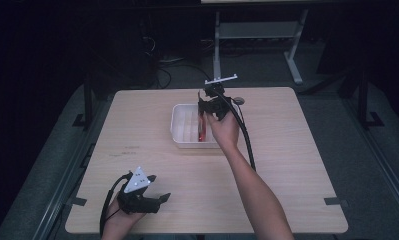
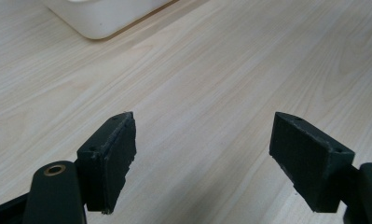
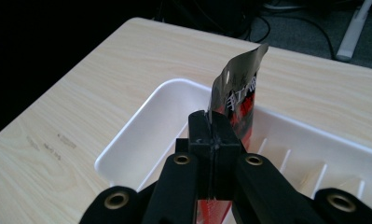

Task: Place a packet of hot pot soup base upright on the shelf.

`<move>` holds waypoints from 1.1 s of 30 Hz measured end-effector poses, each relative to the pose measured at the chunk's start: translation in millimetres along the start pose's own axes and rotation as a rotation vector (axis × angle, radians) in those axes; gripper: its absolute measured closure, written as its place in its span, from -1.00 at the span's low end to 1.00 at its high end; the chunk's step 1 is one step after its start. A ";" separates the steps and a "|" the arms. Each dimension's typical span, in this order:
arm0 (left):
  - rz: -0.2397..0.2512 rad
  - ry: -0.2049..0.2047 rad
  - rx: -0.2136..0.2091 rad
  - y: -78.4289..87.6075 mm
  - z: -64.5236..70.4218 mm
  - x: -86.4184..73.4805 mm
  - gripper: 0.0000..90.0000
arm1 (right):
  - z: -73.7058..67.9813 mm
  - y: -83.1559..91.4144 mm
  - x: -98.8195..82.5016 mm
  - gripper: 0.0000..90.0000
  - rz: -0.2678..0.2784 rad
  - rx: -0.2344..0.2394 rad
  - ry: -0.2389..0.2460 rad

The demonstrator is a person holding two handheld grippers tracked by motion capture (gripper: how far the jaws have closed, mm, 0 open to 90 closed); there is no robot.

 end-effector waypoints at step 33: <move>-0.009 -0.004 -0.005 -2.4 0.8 0.4 -0.51 | 7.2 4.7 -33.8 0.86 -0.152 0.146 -0.002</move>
Point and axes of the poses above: each handheld gripper's, and its own axes: y roughly backward along the jaws, x roughly out of its top, z roughly to its right, the point moved 5 cm from there along -y, roughly forward along the jaws
